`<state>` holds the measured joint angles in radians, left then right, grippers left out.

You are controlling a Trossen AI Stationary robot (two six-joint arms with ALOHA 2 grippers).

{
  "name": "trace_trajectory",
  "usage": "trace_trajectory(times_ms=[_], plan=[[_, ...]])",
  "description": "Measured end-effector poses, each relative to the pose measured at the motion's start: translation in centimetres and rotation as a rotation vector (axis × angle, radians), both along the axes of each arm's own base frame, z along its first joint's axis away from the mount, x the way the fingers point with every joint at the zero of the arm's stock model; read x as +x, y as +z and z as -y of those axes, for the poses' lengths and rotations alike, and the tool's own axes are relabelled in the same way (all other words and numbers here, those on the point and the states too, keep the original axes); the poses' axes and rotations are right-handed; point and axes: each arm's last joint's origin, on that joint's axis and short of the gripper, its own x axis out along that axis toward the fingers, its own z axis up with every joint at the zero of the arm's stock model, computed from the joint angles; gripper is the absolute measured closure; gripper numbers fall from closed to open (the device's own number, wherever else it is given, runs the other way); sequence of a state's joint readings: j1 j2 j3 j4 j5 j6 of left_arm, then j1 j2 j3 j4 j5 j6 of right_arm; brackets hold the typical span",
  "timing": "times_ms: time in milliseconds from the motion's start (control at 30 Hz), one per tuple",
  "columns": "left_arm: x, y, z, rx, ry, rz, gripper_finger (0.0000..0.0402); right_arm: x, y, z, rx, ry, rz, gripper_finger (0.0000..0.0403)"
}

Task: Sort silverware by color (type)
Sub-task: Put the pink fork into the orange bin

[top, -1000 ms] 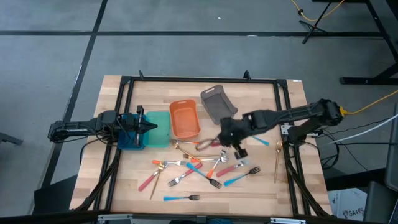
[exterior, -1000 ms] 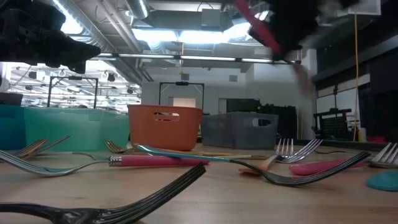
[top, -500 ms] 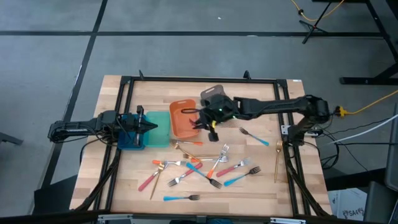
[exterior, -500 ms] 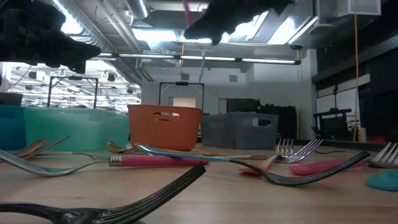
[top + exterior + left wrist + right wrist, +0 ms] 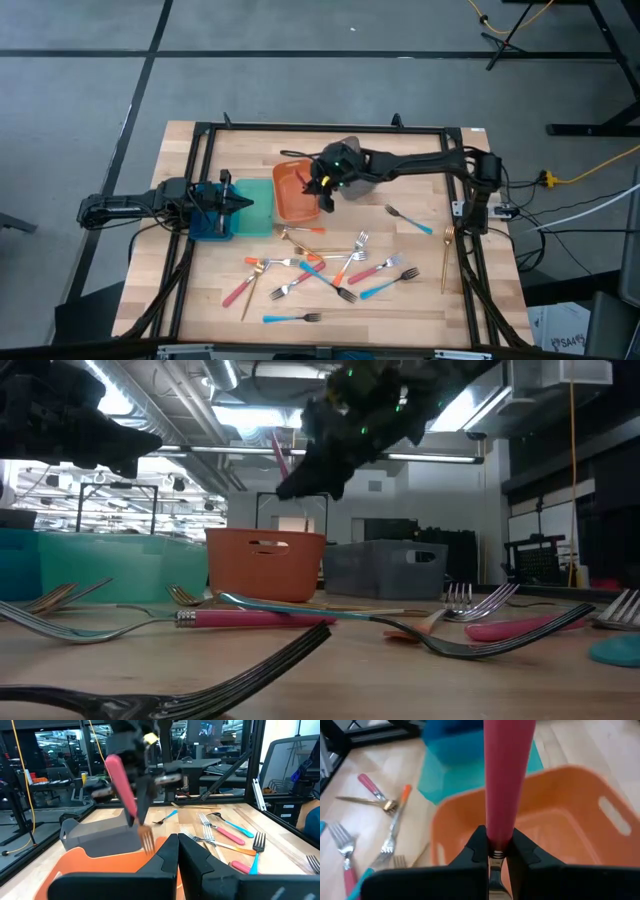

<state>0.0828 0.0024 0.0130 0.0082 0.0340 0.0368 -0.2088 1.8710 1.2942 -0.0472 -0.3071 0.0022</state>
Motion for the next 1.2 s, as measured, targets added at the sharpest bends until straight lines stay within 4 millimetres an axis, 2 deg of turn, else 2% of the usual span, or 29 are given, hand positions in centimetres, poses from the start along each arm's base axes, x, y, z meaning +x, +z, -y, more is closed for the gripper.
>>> trace_trajectory(times_ms=[133,467,1200], plan=[[0.0,0.0,0.0,0.000,0.000,0.000,0.0400,0.2,-1.4,0.9,0.028,0.001,-0.031,0.0384],[0.0,0.0,0.0,0.000,0.000,0.000,0.0400,0.7,-3.7,0.9,0.077,0.001,-0.089,0.0384],[0.0,0.0,-0.1,-0.001,0.030,-0.001,0.0400,0.8,-4.1,1.0,0.062,-0.019,-0.101,0.0382]])
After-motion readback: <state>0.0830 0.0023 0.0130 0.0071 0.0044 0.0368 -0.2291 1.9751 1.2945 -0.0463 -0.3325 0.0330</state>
